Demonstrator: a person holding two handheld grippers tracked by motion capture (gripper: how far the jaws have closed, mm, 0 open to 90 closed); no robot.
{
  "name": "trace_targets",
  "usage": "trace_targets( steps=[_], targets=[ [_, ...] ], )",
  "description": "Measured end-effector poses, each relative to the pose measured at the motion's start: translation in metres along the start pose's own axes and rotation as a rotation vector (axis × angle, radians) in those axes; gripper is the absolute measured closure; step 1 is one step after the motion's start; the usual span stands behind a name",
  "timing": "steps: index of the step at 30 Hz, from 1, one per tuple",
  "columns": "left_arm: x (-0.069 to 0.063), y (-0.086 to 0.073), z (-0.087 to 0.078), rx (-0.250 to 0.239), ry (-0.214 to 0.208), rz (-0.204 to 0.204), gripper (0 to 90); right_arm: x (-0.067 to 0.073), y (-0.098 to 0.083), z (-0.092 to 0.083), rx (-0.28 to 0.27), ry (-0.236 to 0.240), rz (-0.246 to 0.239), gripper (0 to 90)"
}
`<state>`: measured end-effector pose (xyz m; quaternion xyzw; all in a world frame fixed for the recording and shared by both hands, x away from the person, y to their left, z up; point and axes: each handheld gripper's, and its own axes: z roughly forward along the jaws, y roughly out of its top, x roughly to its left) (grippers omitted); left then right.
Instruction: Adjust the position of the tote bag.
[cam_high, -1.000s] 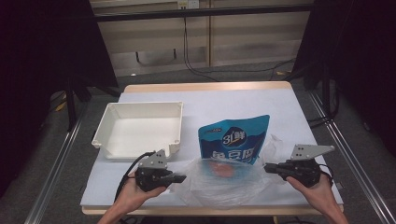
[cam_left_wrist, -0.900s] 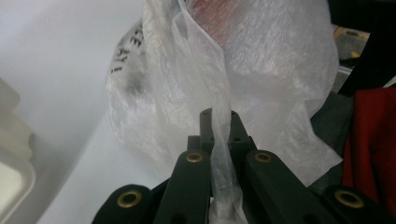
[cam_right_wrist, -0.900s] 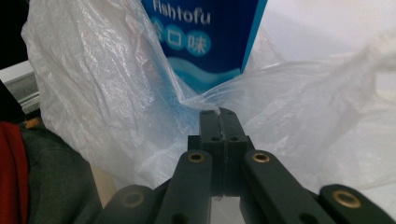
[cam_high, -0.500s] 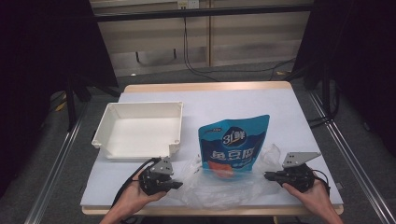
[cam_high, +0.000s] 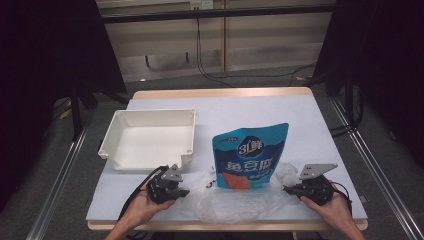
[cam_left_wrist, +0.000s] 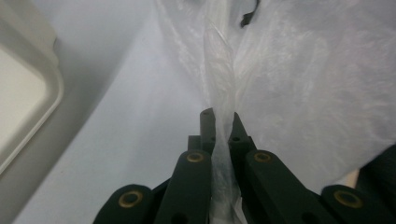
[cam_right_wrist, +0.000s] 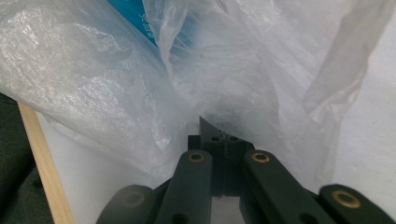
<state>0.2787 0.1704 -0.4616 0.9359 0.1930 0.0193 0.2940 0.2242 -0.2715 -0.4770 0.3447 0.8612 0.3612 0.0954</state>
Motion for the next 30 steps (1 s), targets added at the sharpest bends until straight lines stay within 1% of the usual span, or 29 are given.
trace_targets(
  steps=[1,2,3,5,6,7,8,9,10,11,12,13,14,15,16,17,18,19,20,21,22,23,24,25,27,29,30],
  targets=[
    [0.002,-0.001,0.000,-0.005,-0.008,0.001,90.0,0.002,-0.002,-0.002,0.003,-0.014,-0.004,90.0],
    [0.001,-0.002,0.000,-0.015,-0.002,-0.018,90.0,0.002,-0.002,-0.002,0.003,-0.014,-0.004,90.0],
    [0.002,-0.003,0.000,-0.017,-0.006,-0.011,90.0,0.002,-0.003,-0.002,-0.002,-0.010,0.001,90.0],
    [0.001,-0.004,0.000,-0.025,0.010,0.008,90.0,0.001,-0.003,-0.002,-0.005,-0.012,0.004,90.0],
    [-0.001,-0.004,0.001,-0.034,0.020,-0.007,90.0,0.001,-0.003,-0.002,-0.005,-0.013,0.003,90.0],
    [-0.001,-0.004,0.001,-0.030,0.021,-0.009,90.0,0.002,-0.003,-0.001,-0.004,-0.024,-0.011,90.0],
    [0.001,-0.004,-0.001,-0.015,0.019,0.009,90.0,0.002,-0.003,-0.001,-0.004,-0.024,-0.011,90.0],
    [0.001,-0.004,-0.001,-0.014,0.020,0.014,89.9,0.003,-0.003,-0.001,-0.010,-0.023,-0.007,90.0],
    [0.002,-0.004,-0.002,-0.009,0.011,0.021,89.5,0.003,-0.003,-0.001,-0.012,-0.027,-0.006,90.0],
    [0.001,-0.005,0.000,-0.048,0.000,-0.018,88.5,0.002,-0.004,-0.001,-0.010,-0.021,0.001,89.4],
    [0.003,-0.006,-0.001,-0.042,-0.017,-0.011,83.5,0.001,-0.004,-0.001,-0.019,-0.008,0.006,85.5],
    [0.002,-0.006,0.000,-0.068,-0.017,-0.043,78.6,0.000,-0.003,-0.001,-0.025,-0.003,0.013,83.2],
    [0.002,-0.006,-0.001,-0.077,-0.033,-0.050,76.5,-0.001,-0.003,-0.001,-0.025,-0.005,0.010,80.3],
    [0.002,-0.006,-0.004,-0.082,-0.033,-0.035,75.7,-0.001,-0.003,-0.002,-0.032,-0.006,0.013,78.3],
    [0.001,-0.007,-0.005,-0.125,-0.046,-0.049,73.4,-0.001,-0.002,-0.003,-0.038,-0.004,0.012,77.2],
    [0.000,-0.006,-0.009,-0.148,-0.054,-0.062,69.5,0.000,-0.002,-0.005,-0.049,-0.007,0.018,75.3],
    [-0.001,-0.006,-0.012,-0.166,-0.049,-0.062,66.8,0.000,-0.002,-0.008,-0.058,-0.017,0.022,72.4],
    [-0.003,-0.004,-0.018,-0.185,-0.050,-0.065,63.4,0.001,-0.002,-0.011,-0.068,-0.015,0.026,70.9],
    [-0.004,-0.003,-0.022,-0.209,-0.045,-0.065,60.8,0.002,-0.002,-0.015,-0.090,-0.014,0.030,67.3],
    [-0.006,-0.002,-0.026,-0.225,-0.034,-0.067,58.6,0.003,-0.001,-0.018,-0.110,-0.027,0.035,62.9],
    [-0.005,-0.001,-0.028,-0.226,-0.038,-0.087,53.9,0.004,0.000,-0.021,-0.123,-0.042,0.041,58.7],
    [-0.004,0.001,-0.030,-0.253,-0.051,-0.118,47.1,0.005,0.001,-0.022,-0.132,-0.044,0.040,55.8],
    [-0.004,0.002,-0.032,-0.265,-0.043,-0.118,45.4,0.007,0.004,-0.025,-0.147,-0.046,0.043,52.6],
    [-0.005,0.004,-0.034,-0.281,-0.028,-0.115,45.3,0.008,0.005,-0.026,-0.151,-0.043,0.040,51.5],
    [-0.005,0.005,-0.039,-0.297,-0.025,-0.104,42.4,0.011,0.010,-0.029,-0.169,-0.048,0.028,49.6],
    [-0.006,0.005,-0.045,-0.335,-0.011,-0.100,42.3,0.014,0.014,-0.033,-0.187,-0.038,0.019,48.7],
    [-0.007,0.005,-0.048,-0.345,-0.004,-0.093,42.3,0.016,0.016,-0.034,-0.195,-0.040,0.018,48.6]
  ],
)
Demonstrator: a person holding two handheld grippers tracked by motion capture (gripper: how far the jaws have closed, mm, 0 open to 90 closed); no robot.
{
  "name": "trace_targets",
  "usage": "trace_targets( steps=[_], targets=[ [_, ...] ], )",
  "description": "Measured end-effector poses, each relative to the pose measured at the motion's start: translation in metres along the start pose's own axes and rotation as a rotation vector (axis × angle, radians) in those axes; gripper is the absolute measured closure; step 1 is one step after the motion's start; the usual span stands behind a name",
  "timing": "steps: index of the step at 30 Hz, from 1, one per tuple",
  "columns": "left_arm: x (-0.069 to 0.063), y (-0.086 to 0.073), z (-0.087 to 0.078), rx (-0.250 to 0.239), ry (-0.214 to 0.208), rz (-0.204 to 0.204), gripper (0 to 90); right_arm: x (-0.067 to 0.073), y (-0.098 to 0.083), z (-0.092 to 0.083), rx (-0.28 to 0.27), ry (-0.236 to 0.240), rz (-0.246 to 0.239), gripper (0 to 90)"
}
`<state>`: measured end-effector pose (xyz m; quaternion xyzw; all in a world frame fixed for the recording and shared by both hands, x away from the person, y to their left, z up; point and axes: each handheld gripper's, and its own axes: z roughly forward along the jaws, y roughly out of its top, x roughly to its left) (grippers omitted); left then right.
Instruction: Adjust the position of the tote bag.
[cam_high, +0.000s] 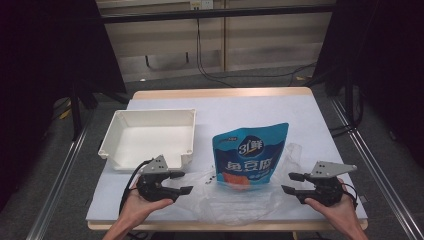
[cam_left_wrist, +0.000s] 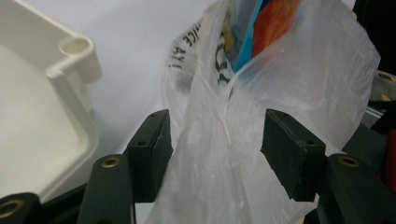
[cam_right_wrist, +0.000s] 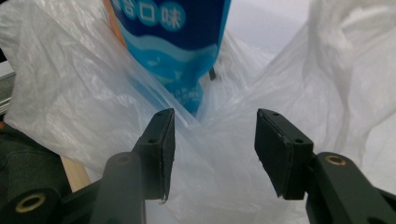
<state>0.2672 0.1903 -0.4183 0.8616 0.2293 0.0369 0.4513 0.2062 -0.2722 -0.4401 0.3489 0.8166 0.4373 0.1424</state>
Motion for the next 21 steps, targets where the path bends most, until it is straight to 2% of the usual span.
trace_targets(
  steps=[4,6,9,12,15,19,21],
  targets=[
    [-0.003,0.009,-0.019,-0.079,0.032,0.018,42.0,0.003,0.008,-0.007,-0.028,-0.001,-0.007,51.9],
    [-0.002,0.013,-0.024,-0.101,0.052,0.032,43.1,0.004,0.012,-0.011,-0.037,-0.010,-0.014,55.8],
    [-0.002,0.018,-0.021,-0.110,0.044,0.044,54.6,0.003,0.019,-0.016,-0.066,0.001,-0.013,65.3],
    [-0.007,0.029,-0.009,-0.081,0.007,0.076,66.2,0.003,0.026,-0.012,-0.067,0.022,-0.026,73.7],
    [-0.011,0.039,0.007,-0.060,-0.030,0.099,73.1,0.003,0.030,-0.002,-0.036,0.039,-0.039,79.0],
    [-0.011,0.043,0.032,-0.016,-0.074,0.097,81.3,-0.001,0.030,0.014,0.011,0.065,-0.041,87.4],
    [-0.010,0.043,0.046,0.013,-0.081,0.096,82.4,-0.001,0.028,0.020,0.045,0.077,-0.053,89.6]
  ],
)
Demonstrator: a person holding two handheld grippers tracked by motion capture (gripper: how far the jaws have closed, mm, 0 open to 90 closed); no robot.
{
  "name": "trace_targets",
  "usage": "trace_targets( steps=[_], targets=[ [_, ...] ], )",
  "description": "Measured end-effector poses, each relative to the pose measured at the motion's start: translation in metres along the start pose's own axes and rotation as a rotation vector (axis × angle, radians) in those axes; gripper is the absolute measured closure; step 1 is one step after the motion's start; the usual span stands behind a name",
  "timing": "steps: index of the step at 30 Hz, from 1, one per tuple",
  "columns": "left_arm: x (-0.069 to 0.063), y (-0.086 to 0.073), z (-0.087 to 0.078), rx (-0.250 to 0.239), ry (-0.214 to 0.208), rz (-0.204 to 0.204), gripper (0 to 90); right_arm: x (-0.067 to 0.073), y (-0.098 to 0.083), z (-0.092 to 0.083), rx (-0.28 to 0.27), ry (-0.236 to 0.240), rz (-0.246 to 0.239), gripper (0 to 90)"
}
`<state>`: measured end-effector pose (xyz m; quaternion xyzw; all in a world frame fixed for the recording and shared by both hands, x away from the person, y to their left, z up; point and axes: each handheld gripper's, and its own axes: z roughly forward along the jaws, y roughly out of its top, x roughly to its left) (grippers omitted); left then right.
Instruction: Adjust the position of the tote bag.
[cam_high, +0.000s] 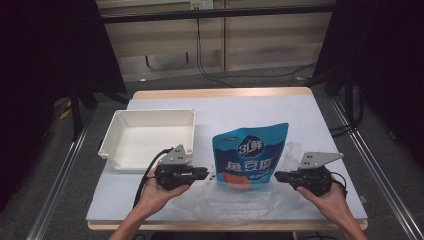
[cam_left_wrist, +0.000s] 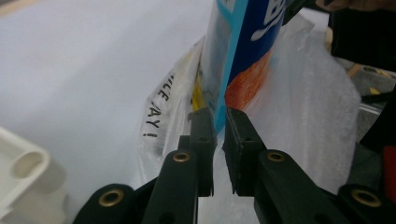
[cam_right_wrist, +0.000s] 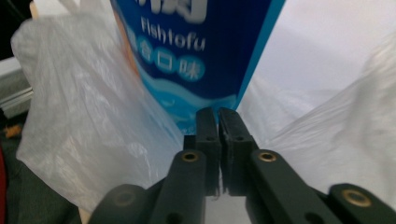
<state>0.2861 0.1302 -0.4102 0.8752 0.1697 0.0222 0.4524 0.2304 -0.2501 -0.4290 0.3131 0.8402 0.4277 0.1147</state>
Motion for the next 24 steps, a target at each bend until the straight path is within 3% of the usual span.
trace_targets(
  steps=[4,7,10,12,14,18,21,24],
  targets=[
    [0.006,-0.004,0.020,0.054,0.003,-0.002,84.2,0.000,-0.006,0.010,0.040,0.008,-0.008,90.0],
    [0.007,-0.008,0.030,0.080,-0.020,-0.007,85.2,-0.001,-0.011,0.015,0.063,0.013,-0.001,90.0],
    [0.005,-0.014,0.035,0.148,-0.020,0.022,87.3,-0.002,-0.015,0.019,0.088,0.009,-0.004,90.0],
    [0.004,-0.017,0.037,0.177,-0.055,0.031,88.6,-0.003,-0.017,0.022,0.103,0.008,-0.004,90.0],
    [-0.001,-0.021,0.038,0.219,-0.048,0.057,88.3,-0.003,-0.019,0.025,0.125,0.004,-0.007,90.0],
    [-0.004,-0.022,0.039,0.238,-0.075,0.071,86.5,-0.002,-0.021,0.032,0.161,0.001,-0.020,90.0],
    [-0.007,-0.022,0.041,0.215,-0.101,0.071,85.5,-0.001,-0.022,0.035,0.164,0.014,-0.022,90.0],
    [-0.010,-0.018,0.040,0.191,-0.101,0.080,86.5,-0.001,-0.021,0.033,0.163,0.007,-0.023,90.0]
  ],
)
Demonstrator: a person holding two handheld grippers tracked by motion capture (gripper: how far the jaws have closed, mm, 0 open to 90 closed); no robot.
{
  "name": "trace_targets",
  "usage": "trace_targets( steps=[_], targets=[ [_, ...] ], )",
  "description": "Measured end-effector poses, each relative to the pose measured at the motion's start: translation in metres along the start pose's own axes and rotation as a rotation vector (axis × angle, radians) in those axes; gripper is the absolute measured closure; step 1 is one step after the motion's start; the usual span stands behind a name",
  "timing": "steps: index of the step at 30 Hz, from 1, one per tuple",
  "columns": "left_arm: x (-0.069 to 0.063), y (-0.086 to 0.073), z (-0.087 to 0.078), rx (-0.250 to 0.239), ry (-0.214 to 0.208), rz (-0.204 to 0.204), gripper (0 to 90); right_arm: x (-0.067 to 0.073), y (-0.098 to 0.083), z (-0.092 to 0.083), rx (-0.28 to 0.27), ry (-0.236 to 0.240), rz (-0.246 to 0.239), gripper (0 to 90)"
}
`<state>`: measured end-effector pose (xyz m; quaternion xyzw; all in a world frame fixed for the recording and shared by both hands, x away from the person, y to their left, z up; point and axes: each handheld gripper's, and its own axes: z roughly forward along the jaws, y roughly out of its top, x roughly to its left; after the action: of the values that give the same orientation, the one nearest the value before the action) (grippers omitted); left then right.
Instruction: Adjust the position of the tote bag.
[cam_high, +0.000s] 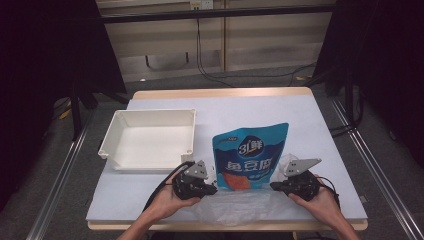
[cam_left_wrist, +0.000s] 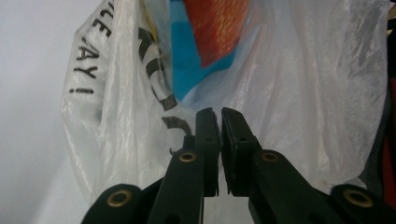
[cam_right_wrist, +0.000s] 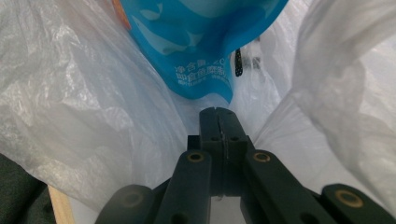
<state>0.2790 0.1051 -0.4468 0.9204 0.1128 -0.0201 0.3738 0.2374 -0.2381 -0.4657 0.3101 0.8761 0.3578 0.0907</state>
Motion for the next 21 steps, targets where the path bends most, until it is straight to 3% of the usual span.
trace_targets(
  steps=[5,8,10,11,16,21],
  targets=[
    [-0.005,0.008,0.002,-0.027,-0.022,0.016,86.7,0.005,0.006,-0.005,-0.041,0.009,-0.021,90.0],
    [-0.009,0.009,0.010,0.015,-0.009,0.048,86.8,0.008,0.009,-0.007,-0.060,0.020,-0.032,90.0],
    [-0.009,0.006,0.018,0.074,0.062,0.052,88.4,0.009,0.009,-0.003,-0.044,0.019,-0.038,90.0],
    [-0.006,0.002,0.020,0.108,0.042,0.039,89.1,0.008,0.006,0.003,-0.007,0.012,-0.050,90.0],
    [-0.002,-0.006,0.019,0.132,0.061,0.027,89.3,0.003,0.000,0.009,0.053,-0.025,-0.061,90.0],
    [-0.003,-0.005,0.017,0.155,0.133,0.060,89.6,0.001,0.000,0.006,0.075,-0.077,-0.067,90.0]
  ],
)
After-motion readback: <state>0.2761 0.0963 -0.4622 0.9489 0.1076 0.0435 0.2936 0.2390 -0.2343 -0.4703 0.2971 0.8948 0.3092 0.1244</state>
